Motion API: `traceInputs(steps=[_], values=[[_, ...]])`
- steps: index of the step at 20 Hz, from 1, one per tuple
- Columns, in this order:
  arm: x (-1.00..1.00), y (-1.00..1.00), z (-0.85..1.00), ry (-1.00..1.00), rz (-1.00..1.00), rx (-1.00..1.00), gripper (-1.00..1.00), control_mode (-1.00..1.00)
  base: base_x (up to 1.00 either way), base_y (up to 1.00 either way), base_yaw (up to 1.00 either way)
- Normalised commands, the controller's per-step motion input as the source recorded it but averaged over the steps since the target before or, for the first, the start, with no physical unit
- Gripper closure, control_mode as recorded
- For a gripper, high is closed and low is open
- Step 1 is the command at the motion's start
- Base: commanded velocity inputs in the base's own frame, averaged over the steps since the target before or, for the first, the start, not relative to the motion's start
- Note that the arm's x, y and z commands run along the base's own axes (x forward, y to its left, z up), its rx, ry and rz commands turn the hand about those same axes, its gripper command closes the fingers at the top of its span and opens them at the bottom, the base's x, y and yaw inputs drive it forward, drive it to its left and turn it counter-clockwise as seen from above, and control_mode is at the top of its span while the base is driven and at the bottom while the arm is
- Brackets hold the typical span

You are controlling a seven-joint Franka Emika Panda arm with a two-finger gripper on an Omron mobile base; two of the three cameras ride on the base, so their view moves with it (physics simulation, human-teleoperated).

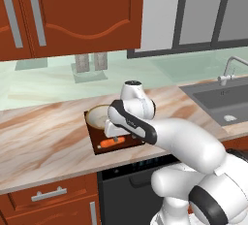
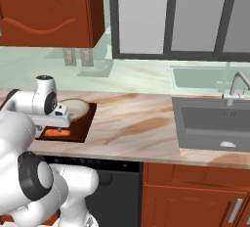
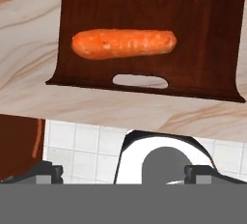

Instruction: Place the two vegetables and bowl onto the tray for setting up a vegetable dip station.

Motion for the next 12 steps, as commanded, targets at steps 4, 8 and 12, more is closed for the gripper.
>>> traceInputs(steps=[4,8,12], values=[[-0.08,0.04,0.0,0.0,0.0,-0.07,-1.0,-1.0,0.0,0.0,0.0],[-0.04,0.04,0.0,0.04,0.0,-0.07,-1.0,-1.0,0.0,0.0,0.0],[-0.04,0.01,0.0,0.03,0.0,-0.02,-1.0,-1.0,0.0,0.0,0.0]])
